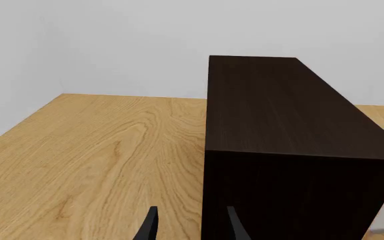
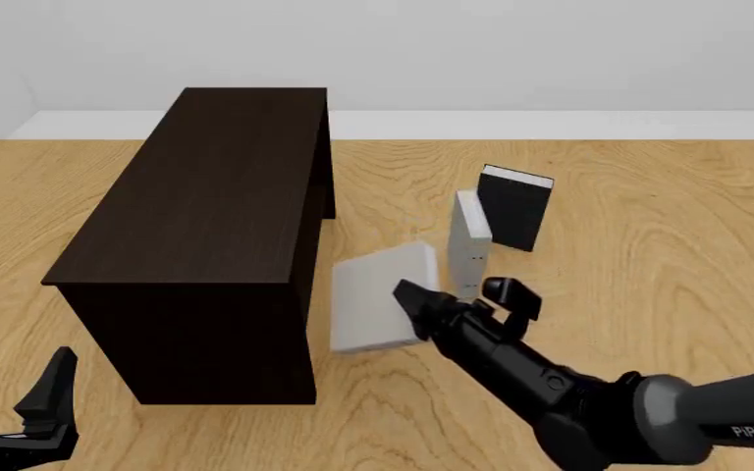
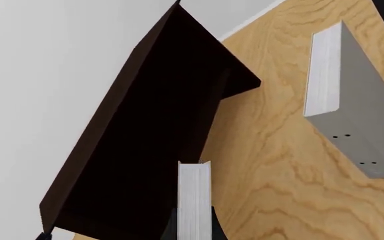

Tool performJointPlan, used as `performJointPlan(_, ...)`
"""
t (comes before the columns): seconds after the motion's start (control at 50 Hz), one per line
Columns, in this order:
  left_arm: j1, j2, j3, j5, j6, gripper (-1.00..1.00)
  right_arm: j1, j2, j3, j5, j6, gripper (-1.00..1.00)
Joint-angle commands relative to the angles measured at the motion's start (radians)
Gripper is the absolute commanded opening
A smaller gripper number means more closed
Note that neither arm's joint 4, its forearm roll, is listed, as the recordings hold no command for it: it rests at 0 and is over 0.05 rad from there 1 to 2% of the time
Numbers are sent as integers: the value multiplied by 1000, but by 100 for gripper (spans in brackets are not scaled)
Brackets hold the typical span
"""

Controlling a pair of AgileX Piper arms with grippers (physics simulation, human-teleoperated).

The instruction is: Pick up the book on the right and place it under the cabinet shelf.

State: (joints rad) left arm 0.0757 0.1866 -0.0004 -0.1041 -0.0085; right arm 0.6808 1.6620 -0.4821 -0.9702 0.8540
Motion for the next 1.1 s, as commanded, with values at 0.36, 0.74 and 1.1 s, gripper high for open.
performJointPlan(0.36,-2,0,0,1,0,100,-29,219,-80,-126,70,-100)
performJointPlan(0.74,-2,5,0,-2,0,100,-38,342,-102,-192,96,-100)
performJointPlan(1.1,-2,-1,0,3,0,100,-56,418,-122,-213,106,-100)
